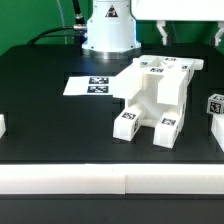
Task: Assemble chair
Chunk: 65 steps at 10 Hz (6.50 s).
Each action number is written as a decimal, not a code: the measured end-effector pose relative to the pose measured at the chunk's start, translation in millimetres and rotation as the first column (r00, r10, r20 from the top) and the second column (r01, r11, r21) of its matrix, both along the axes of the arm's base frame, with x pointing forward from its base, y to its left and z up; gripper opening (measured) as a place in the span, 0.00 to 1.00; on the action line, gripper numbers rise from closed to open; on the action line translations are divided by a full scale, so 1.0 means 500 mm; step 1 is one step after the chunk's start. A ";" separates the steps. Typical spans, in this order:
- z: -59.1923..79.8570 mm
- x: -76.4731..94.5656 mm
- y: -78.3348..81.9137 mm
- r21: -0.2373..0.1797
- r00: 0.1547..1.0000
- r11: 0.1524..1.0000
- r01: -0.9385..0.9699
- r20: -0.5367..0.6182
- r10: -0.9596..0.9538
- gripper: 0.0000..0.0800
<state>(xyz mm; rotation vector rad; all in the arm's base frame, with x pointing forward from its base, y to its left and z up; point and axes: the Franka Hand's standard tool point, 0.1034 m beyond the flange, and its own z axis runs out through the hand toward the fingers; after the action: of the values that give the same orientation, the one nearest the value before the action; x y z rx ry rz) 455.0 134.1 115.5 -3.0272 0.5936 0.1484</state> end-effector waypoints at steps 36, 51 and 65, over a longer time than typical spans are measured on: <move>-0.053 0.078 -0.061 -0.026 0.995 0.995 -0.098 0.011 0.099 0.81; -0.088 0.071 0.057 -0.036 0.974 0.977 0.211 0.096 -0.206 0.81; -0.204 0.075 0.083 -0.069 0.965 0.968 0.241 0.121 -0.232 0.81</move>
Offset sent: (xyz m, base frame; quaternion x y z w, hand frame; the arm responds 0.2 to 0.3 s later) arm 0.0000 0.0000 0.0000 0.0000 0.0000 0.0000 1.0000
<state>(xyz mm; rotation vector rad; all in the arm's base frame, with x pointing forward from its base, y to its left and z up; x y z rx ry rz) 492.4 175.4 13.2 -2.9847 0.9659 -0.0583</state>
